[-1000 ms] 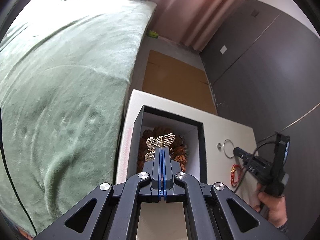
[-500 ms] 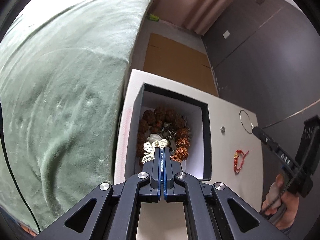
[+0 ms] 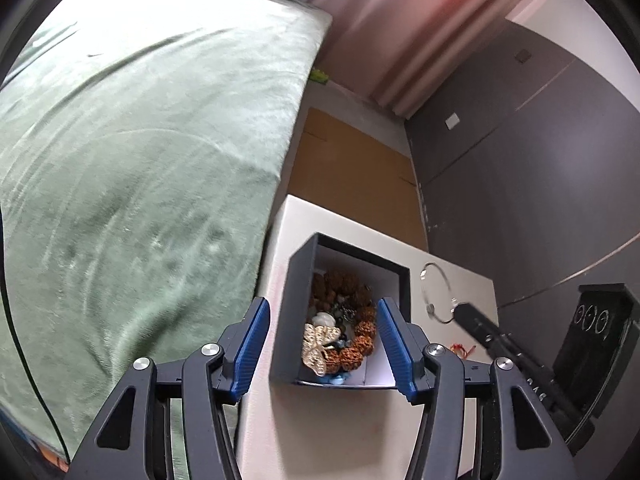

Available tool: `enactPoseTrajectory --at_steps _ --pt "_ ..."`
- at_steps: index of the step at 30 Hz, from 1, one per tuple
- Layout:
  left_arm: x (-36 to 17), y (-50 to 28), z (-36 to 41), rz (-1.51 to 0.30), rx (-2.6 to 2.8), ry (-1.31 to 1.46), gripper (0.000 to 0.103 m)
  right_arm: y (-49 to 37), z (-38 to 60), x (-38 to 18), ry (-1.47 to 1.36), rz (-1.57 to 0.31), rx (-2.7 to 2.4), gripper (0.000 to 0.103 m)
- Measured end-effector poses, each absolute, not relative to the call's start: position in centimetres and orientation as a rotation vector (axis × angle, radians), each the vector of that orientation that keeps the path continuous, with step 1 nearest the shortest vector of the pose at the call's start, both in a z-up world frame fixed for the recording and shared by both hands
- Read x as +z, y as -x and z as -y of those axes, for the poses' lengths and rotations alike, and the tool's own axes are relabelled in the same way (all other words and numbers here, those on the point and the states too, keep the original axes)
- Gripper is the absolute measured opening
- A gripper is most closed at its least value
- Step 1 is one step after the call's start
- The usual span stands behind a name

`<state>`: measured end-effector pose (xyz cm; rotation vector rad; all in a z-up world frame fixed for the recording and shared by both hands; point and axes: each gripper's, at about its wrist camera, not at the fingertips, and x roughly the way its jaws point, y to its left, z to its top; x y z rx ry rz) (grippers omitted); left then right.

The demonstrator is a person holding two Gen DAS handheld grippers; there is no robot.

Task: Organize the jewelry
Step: 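Release the pendant with the left tool while the right grasps the hoop and drops it in the box, then grasp the red cord bracelet with the right tool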

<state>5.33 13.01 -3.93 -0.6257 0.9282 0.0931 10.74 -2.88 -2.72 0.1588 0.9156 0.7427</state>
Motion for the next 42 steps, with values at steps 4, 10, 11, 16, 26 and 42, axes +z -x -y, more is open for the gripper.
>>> enactPoseTrajectory --at_steps 4,10,11,16,26,42 --pt "-4.0 -5.0 -14.0 -0.919 0.112 0.642 0.057 -10.6 1.0 -3.2 -0.152 -0.920 0.765 0.002" --pt "-3.7 -4.7 -14.4 -0.890 0.111 0.638 0.057 -11.0 -0.8 -4.4 -0.122 -1.007 0.761 0.026" --pt "-3.6 -4.7 -14.4 -0.883 0.109 0.637 0.057 -11.2 -0.2 -4.5 -0.138 -1.010 0.738 0.046" --pt "-3.2 -4.7 -13.3 -0.868 0.092 0.608 0.057 -11.5 3.5 -3.4 -0.230 -0.973 0.693 0.055" --pt "-3.4 -6.4 -8.5 -0.889 0.009 0.536 0.057 -11.3 10.2 -2.3 -0.343 -0.974 0.558 0.068" --pt "-5.2 -9.3 -1.3 -0.939 -0.047 0.462 0.057 -12.7 16.4 -7.3 -0.301 -1.177 0.324 0.067"
